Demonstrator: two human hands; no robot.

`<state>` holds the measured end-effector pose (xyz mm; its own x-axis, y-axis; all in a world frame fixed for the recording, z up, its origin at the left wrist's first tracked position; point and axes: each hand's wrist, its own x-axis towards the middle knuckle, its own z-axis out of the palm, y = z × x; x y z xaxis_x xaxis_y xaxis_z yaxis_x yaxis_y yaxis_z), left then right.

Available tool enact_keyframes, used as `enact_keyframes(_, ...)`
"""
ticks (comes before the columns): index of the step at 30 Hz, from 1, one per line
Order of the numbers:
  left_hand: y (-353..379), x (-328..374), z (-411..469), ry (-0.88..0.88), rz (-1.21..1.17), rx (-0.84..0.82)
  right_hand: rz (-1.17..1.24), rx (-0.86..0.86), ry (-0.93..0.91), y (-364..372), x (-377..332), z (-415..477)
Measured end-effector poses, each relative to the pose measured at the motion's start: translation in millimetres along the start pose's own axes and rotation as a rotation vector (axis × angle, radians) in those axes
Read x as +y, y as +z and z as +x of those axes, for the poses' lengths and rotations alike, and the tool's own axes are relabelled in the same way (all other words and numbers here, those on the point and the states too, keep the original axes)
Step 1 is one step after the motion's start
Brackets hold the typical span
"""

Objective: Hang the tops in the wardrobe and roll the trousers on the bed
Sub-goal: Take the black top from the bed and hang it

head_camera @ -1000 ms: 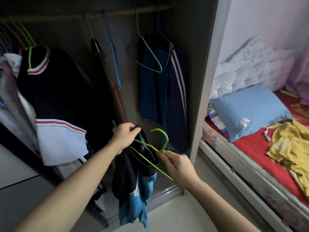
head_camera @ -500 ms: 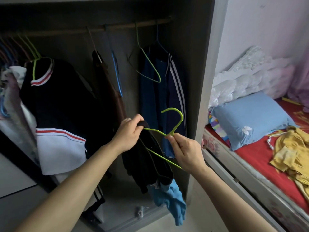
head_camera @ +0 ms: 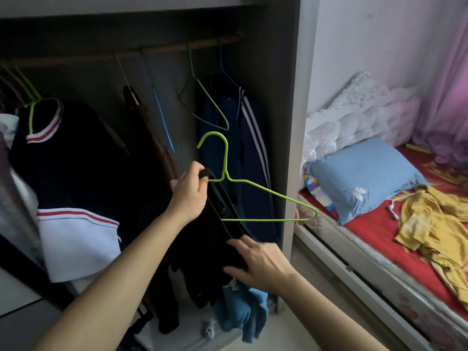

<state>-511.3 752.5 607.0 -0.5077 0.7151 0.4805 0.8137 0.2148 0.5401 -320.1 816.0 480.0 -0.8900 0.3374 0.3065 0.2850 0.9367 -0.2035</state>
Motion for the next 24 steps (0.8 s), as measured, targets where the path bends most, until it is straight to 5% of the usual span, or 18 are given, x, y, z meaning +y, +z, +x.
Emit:
enact_keyframes(3, -9, -2, 0, -0.03, -0.038, 0.046, -0.005, -0.14, 0.083, 16, 10, -6)
enact_keyframes(13, -46, -51, -13, -0.165, 0.065, -0.001, 0.242, 0.436, 0.224, -33, 52, -8)
enact_keyframes(19, -53, -54, -12, -0.088, 0.082, 0.033, 0.077, 0.486, 0.133, -59, 50, 11)
enact_keyframes(24, -53, -58, -13, -0.234, -0.093, 0.105, -0.02, 0.495, 0.057, -66, 61, 10)
